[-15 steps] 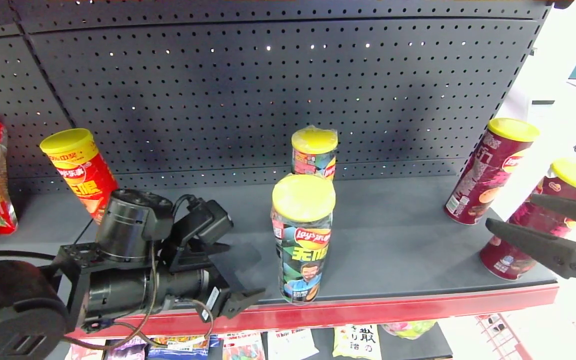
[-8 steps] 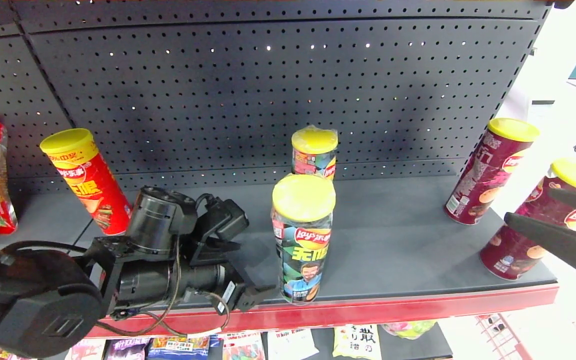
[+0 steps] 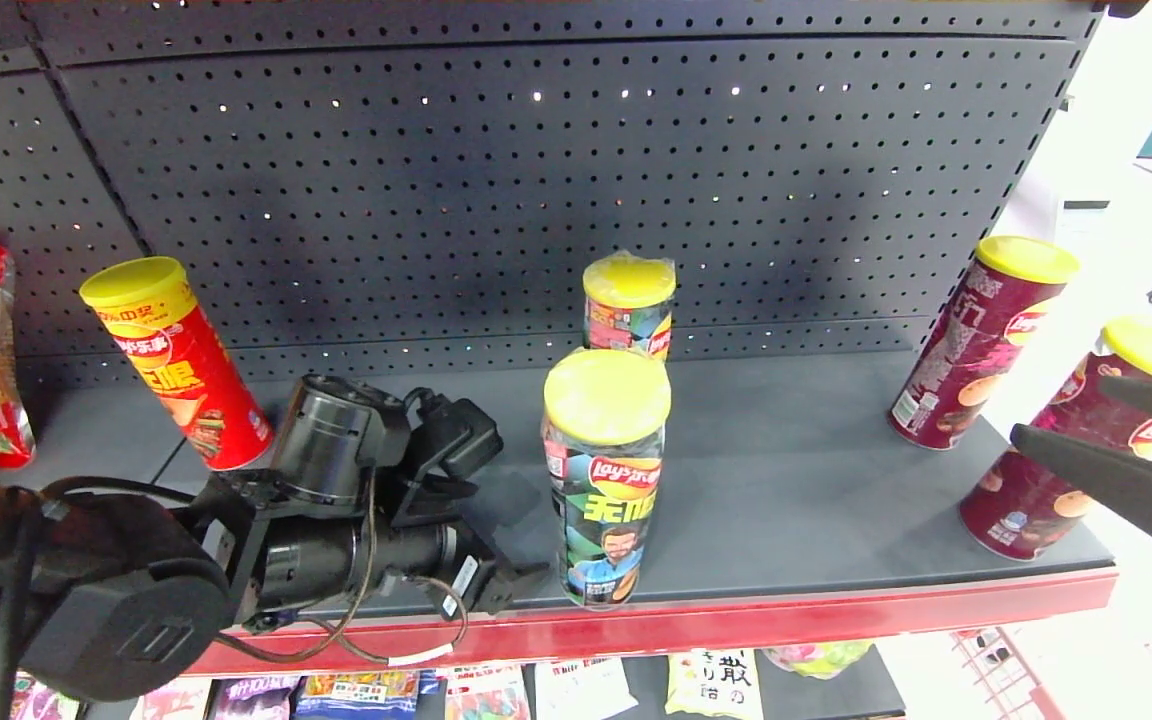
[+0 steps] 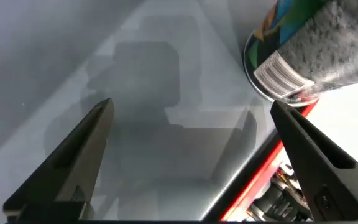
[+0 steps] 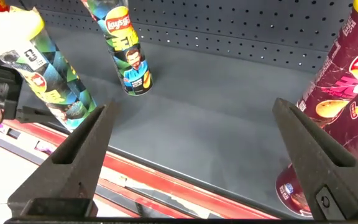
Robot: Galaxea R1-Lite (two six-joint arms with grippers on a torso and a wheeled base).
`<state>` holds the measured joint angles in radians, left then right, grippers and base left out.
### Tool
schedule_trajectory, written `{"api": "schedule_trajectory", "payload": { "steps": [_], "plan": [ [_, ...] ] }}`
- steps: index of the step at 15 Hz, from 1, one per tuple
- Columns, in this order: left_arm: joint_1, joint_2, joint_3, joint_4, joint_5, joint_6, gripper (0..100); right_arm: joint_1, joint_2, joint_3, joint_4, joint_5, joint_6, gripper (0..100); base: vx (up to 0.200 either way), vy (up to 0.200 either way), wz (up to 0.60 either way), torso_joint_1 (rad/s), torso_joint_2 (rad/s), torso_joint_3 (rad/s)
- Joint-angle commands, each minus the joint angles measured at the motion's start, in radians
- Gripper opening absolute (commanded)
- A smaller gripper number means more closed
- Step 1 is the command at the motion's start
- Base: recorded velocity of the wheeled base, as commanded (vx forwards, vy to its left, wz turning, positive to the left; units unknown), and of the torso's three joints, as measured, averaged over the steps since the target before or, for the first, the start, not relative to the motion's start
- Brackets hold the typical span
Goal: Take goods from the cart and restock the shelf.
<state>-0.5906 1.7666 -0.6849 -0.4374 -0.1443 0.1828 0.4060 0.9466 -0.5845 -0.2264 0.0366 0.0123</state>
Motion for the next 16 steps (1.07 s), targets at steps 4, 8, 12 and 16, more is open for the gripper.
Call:
{"api": "schedule_trajectory", "payload": {
  "steps": [4,8,12,16],
  "plan": [
    [0.000,0.040,-0.047,0.000,0.000,-0.008,100,0.001,0.004,0.002,0.001,0.000,0.000,100,0.000,0.000,0.00,0.000,0.00,0.000],
    [0.000,0.053,-0.062,-0.001,0.000,-0.009,100,0.001,0.004,0.002,0.001,0.000,0.000,100,0.000,0.000,0.00,0.000,0.00,0.000],
    [0.000,0.065,-0.084,0.000,0.000,-0.009,100,0.001,0.004,0.003,0.001,0.000,0.000,100,0.000,0.000,0.00,0.000,0.00,0.000],
    [-0.001,0.065,-0.087,-0.001,0.000,-0.009,100,0.001,0.003,0.002,0.001,0.000,0.000,100,0.000,0.000,0.00,0.000,0.00,0.000]
  ]
}}
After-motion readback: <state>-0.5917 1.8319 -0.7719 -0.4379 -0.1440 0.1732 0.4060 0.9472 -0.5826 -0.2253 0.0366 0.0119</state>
